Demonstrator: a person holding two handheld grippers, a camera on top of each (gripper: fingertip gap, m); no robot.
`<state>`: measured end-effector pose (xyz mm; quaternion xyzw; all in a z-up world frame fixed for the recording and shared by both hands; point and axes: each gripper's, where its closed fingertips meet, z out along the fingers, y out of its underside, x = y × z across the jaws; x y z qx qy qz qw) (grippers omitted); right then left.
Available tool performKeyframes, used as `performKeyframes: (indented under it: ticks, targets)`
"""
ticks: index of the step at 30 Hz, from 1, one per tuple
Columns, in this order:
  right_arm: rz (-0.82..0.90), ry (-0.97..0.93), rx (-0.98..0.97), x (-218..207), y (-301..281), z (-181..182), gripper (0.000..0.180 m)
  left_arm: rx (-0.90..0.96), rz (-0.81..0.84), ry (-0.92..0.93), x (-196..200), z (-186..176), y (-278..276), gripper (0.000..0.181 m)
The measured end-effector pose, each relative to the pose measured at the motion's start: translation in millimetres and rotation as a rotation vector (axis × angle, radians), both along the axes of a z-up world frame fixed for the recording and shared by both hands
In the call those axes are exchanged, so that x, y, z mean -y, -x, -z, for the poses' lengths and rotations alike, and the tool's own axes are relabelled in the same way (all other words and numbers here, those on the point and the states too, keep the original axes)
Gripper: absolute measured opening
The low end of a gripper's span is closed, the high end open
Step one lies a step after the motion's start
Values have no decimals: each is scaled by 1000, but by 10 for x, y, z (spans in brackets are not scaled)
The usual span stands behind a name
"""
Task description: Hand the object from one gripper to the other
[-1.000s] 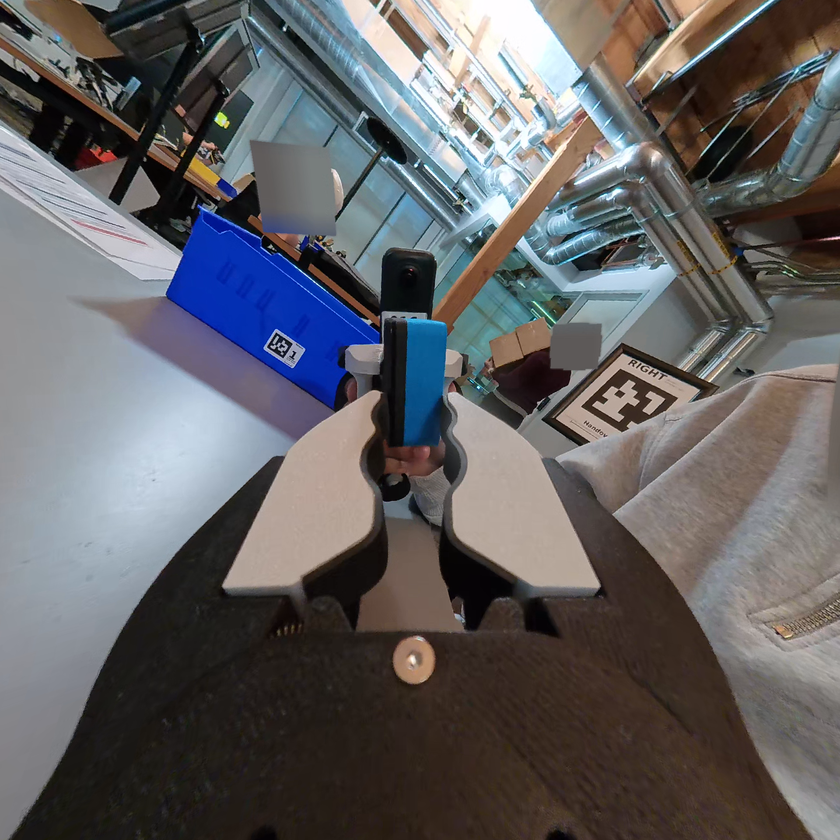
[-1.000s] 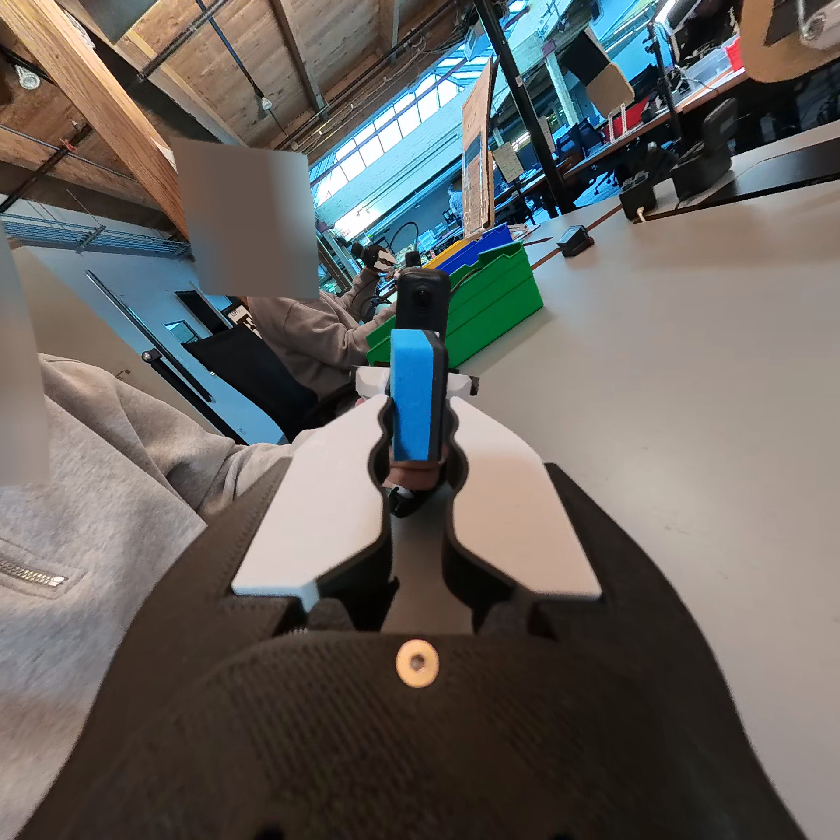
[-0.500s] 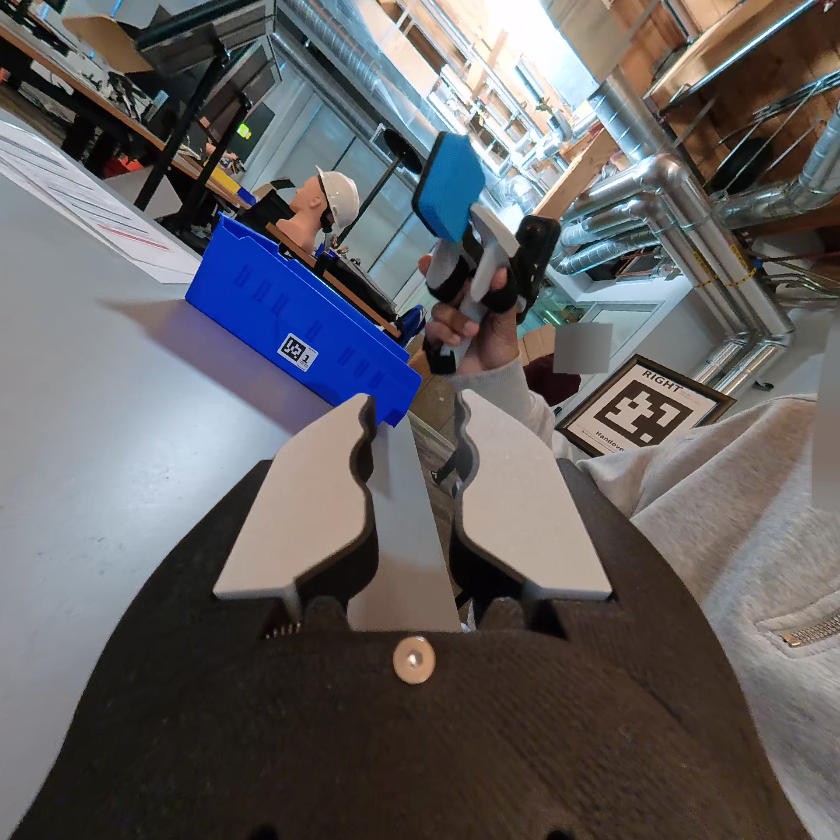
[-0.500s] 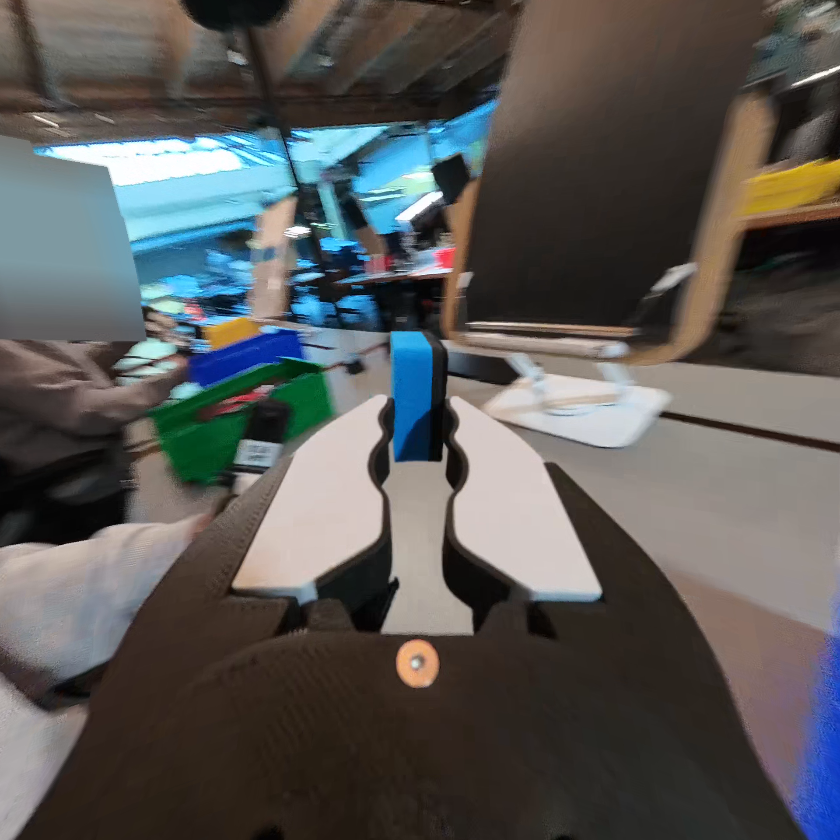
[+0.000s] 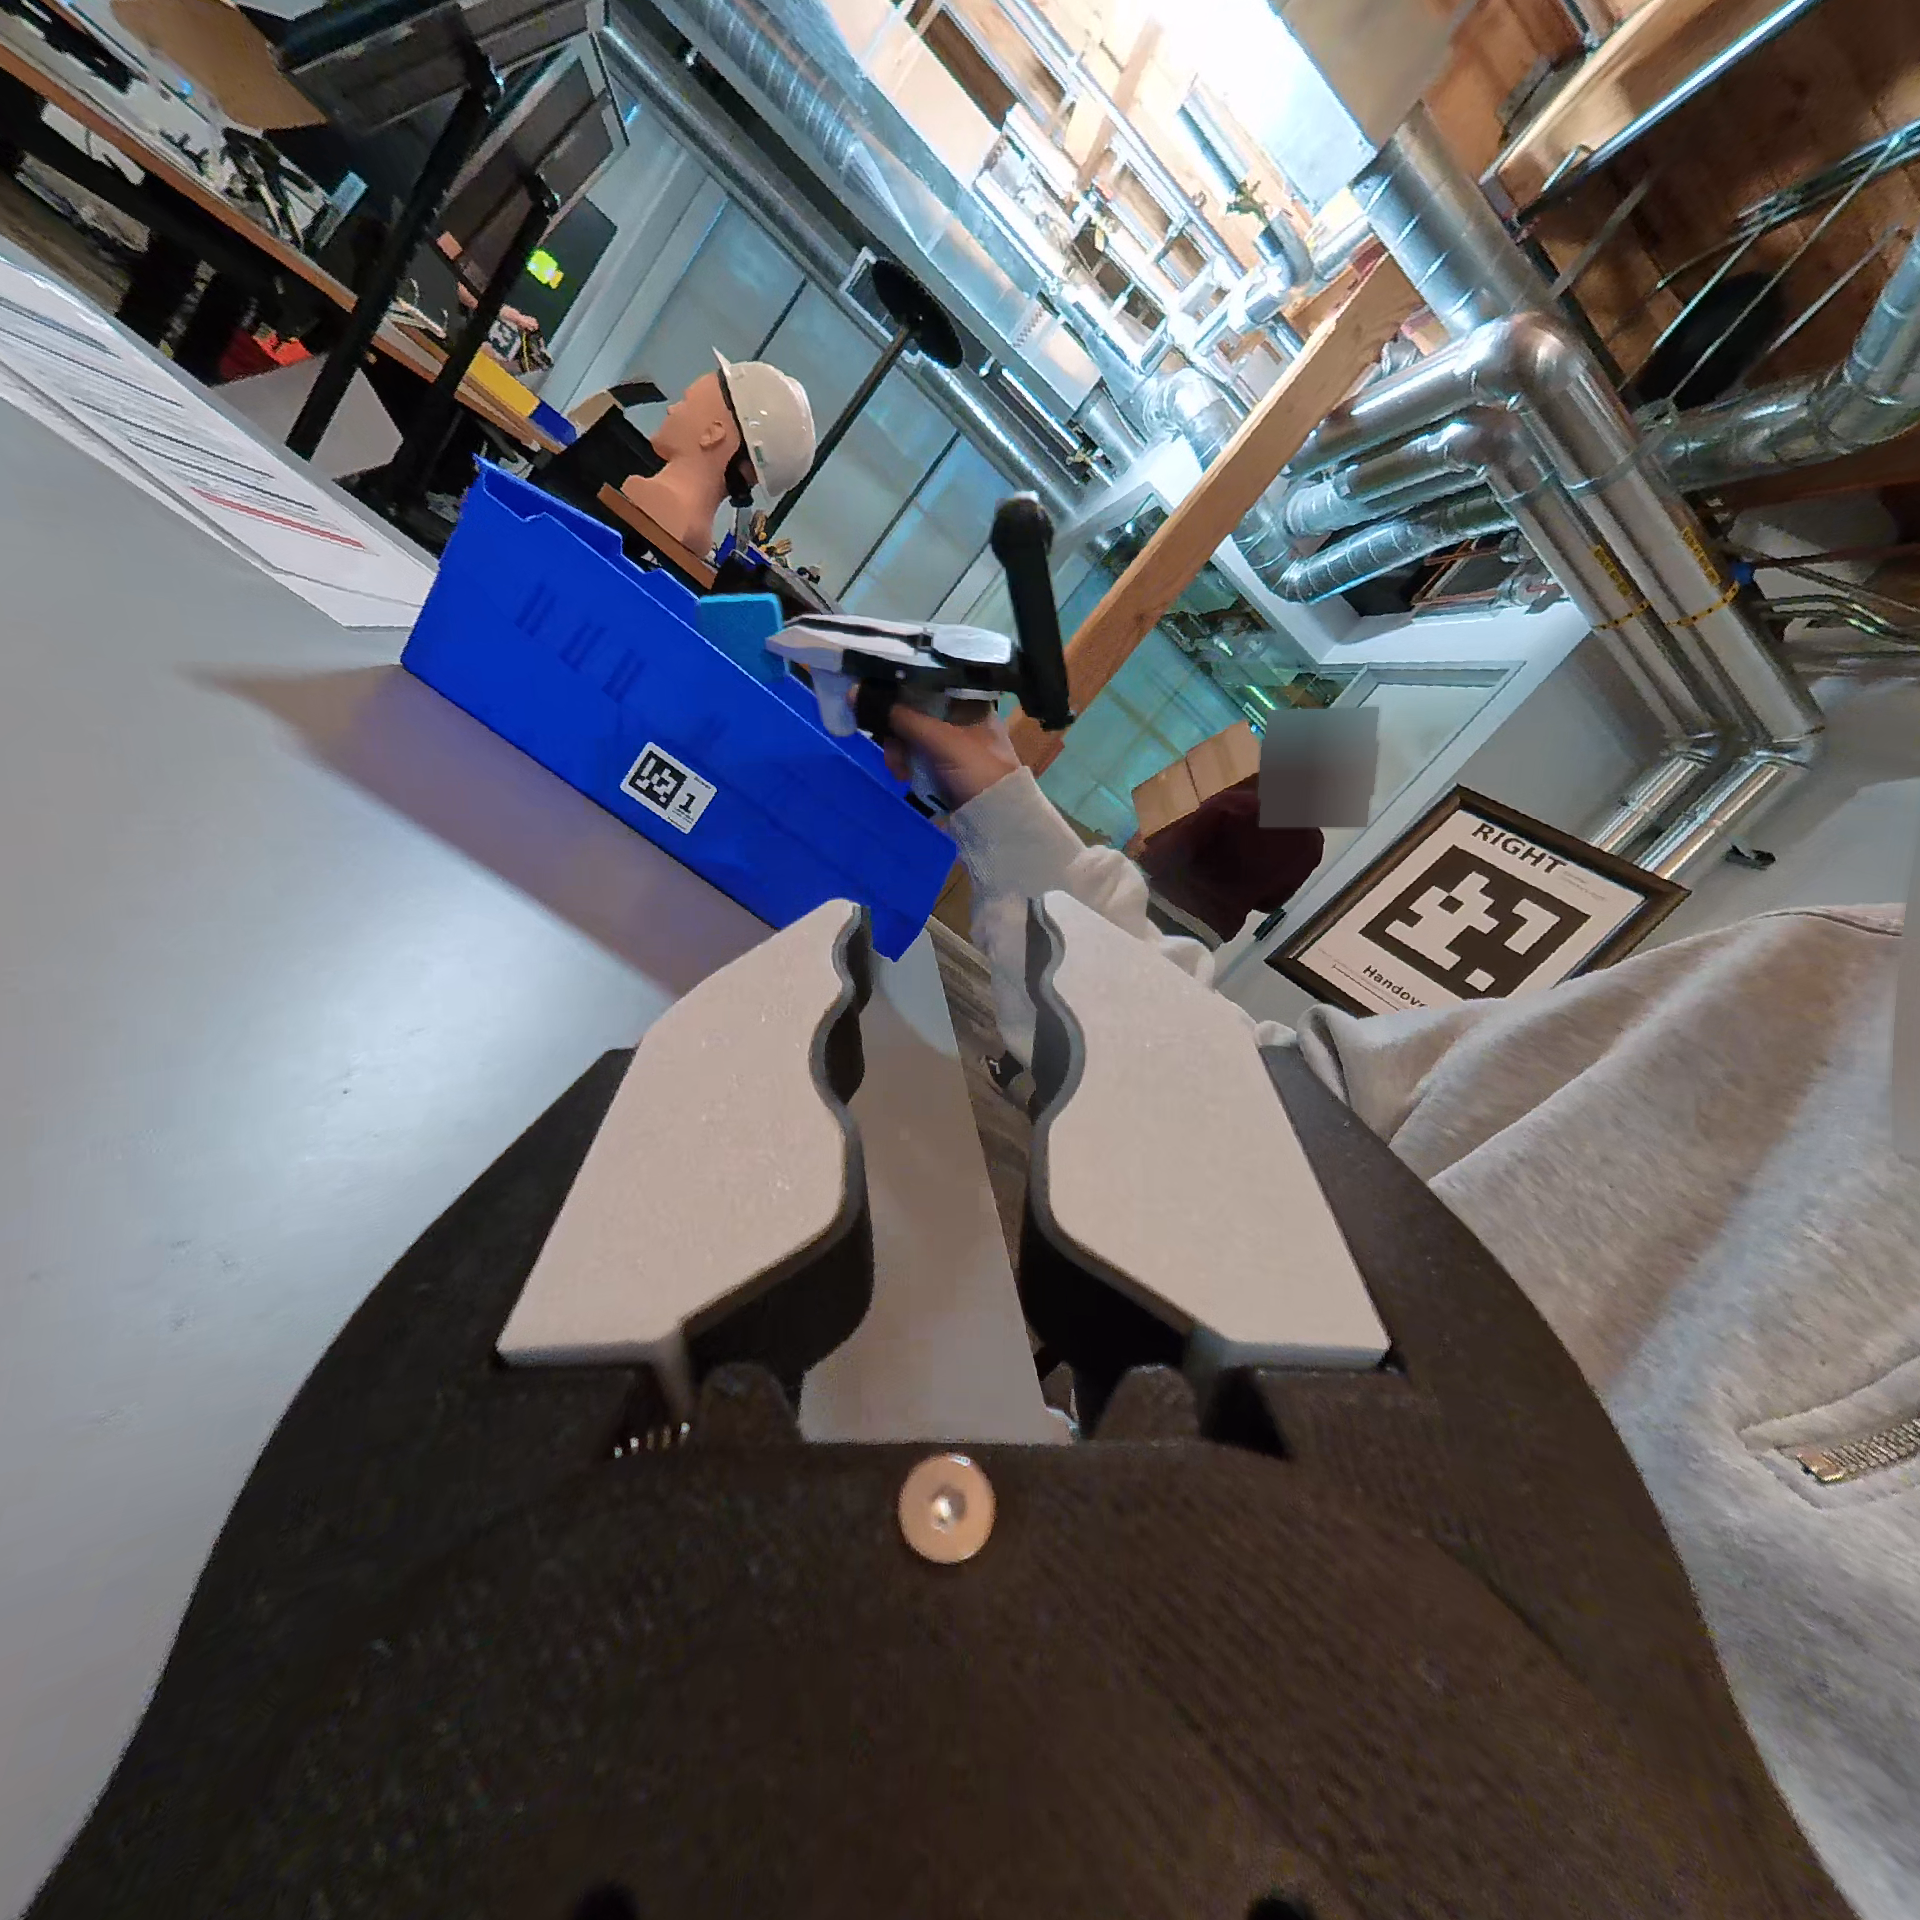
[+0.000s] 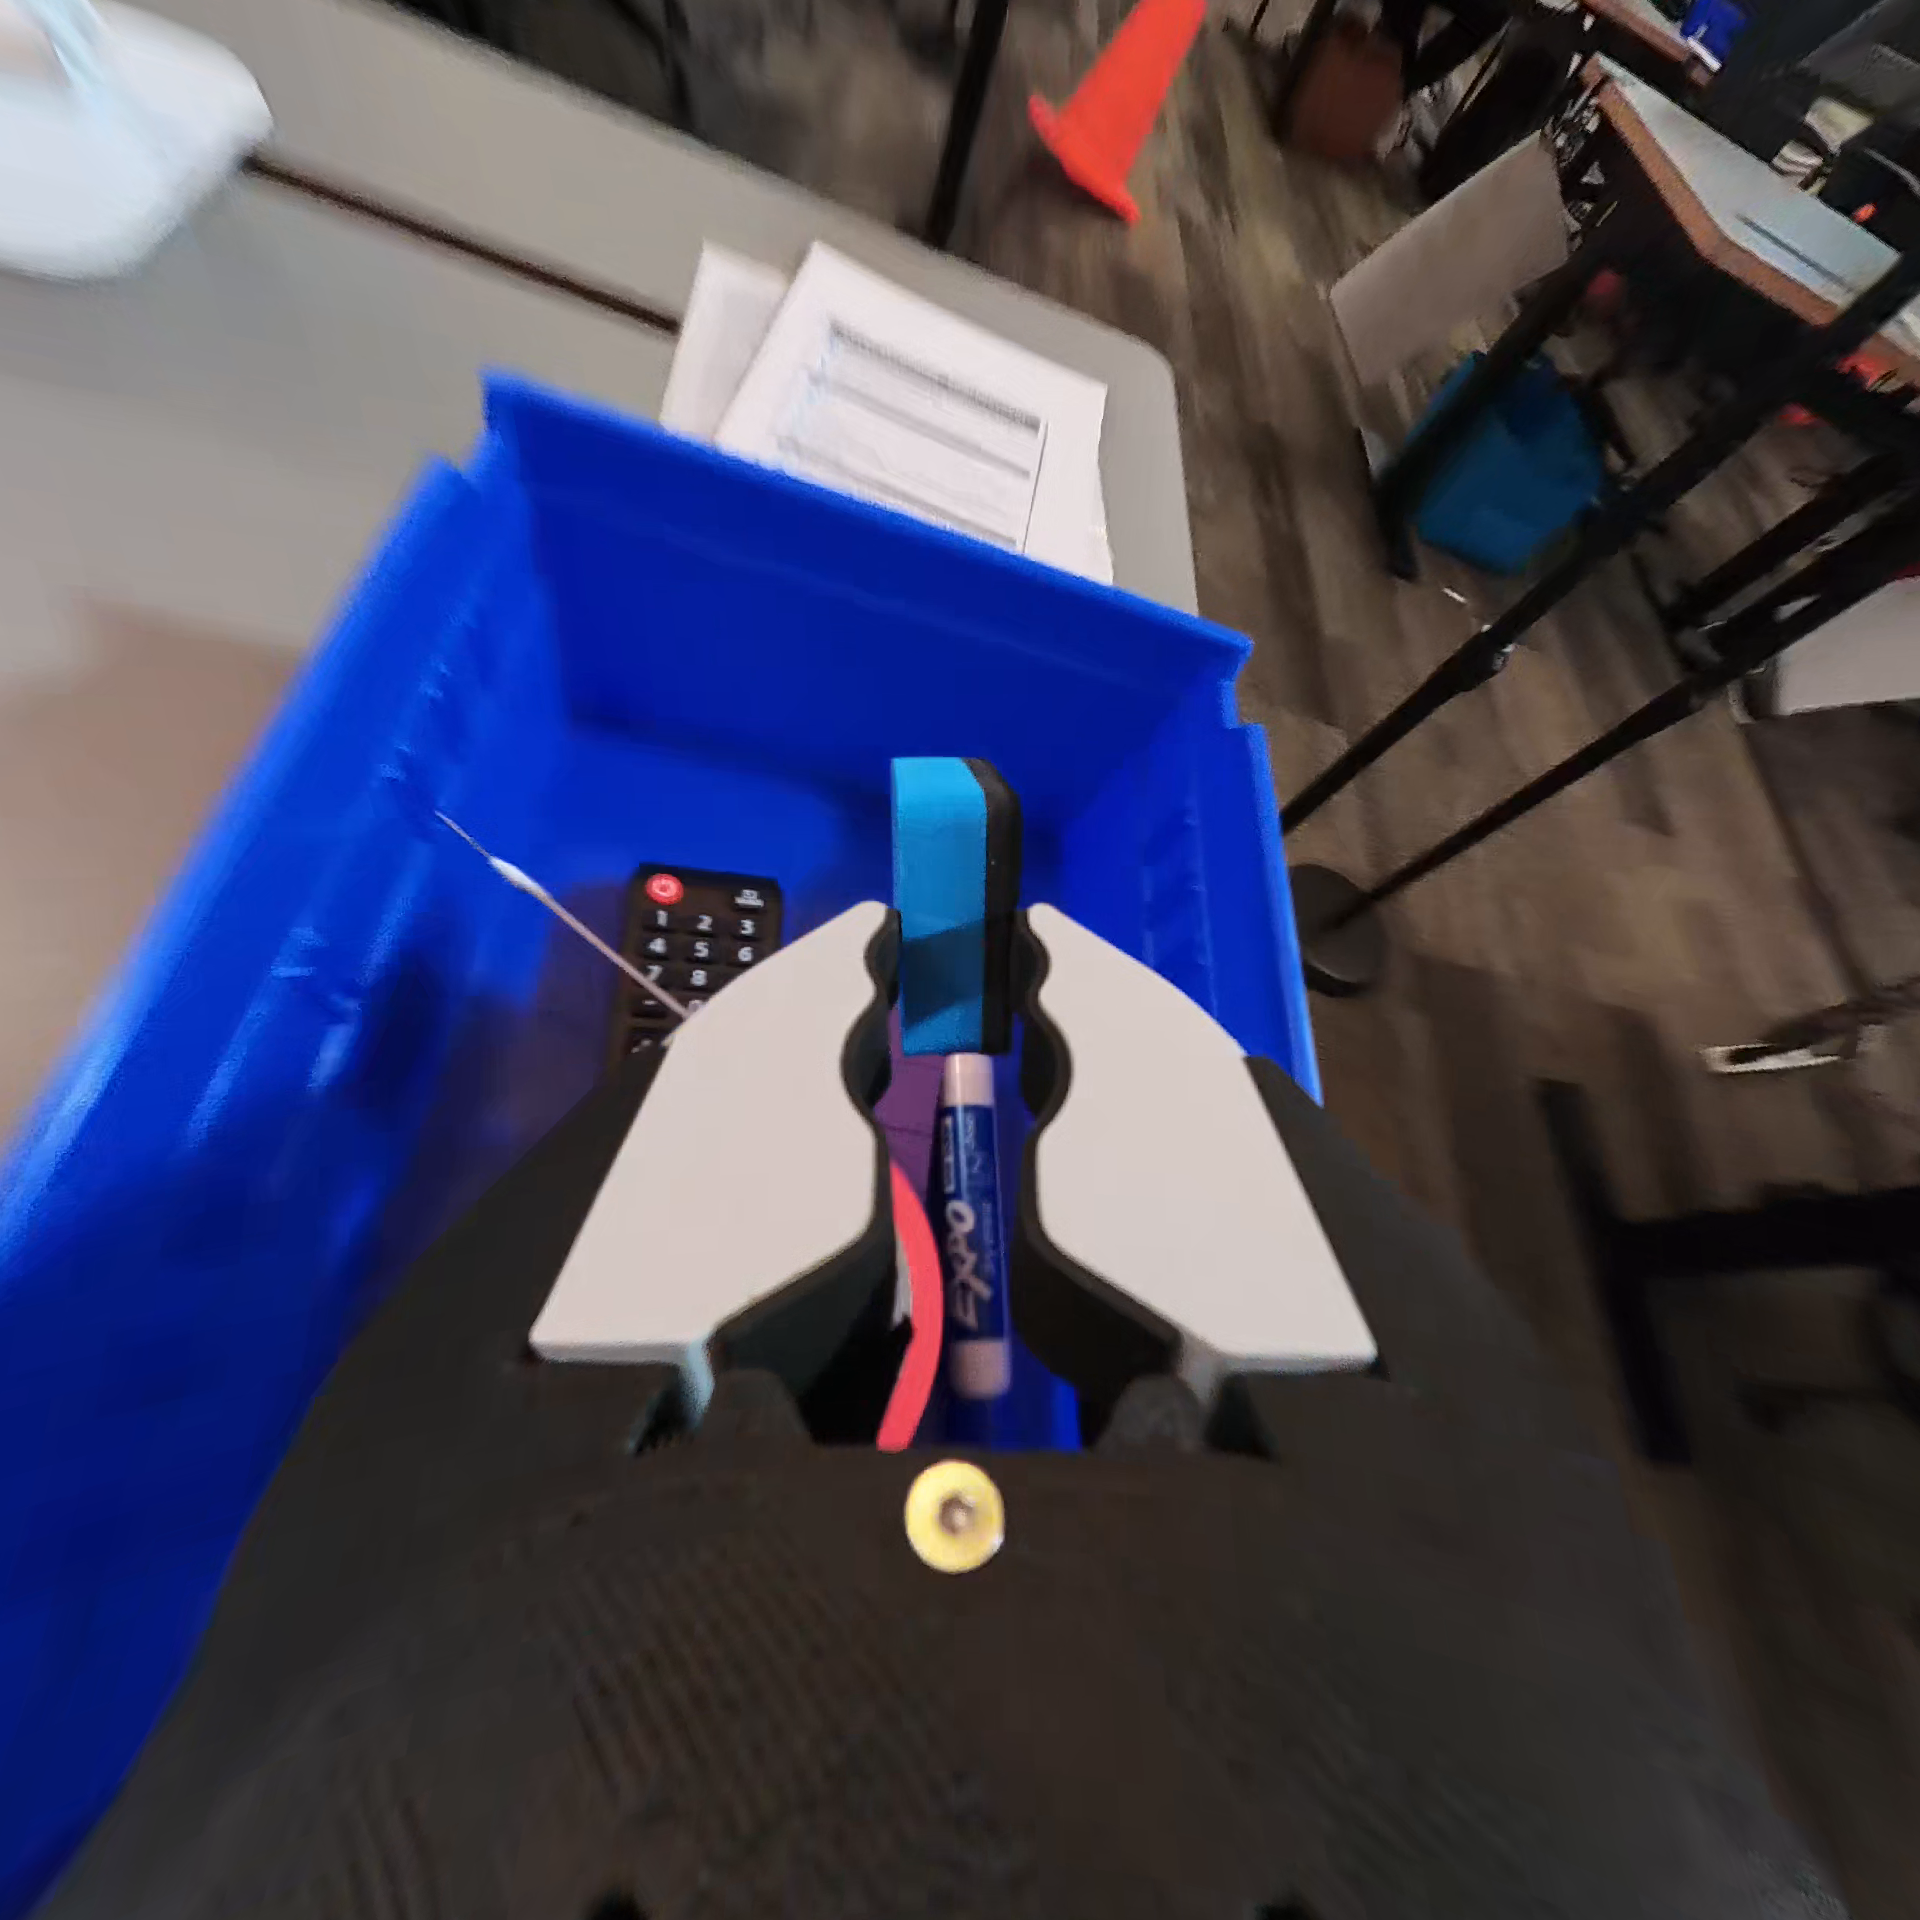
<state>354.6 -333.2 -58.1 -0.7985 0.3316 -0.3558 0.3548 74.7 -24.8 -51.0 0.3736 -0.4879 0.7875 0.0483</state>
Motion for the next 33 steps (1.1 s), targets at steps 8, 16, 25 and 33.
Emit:
performKeyframes:
  ticks: [8,16,25,33]
  targets:
    - [6,339,-19,-161,-139,440,34,-4,-5,-46,43,50,13,27]
    - [9,173,65,-264,-50,-16,38,-4,-17,-27,-18,29,20,25]
    - [-269,-149,191,-1234,698,-936,36,-11,-22,6,-49,12,4,25]
    - [-778,-613,-158,-2819,2142,-601,33,2,-40,-10,-74,-6,3,25]
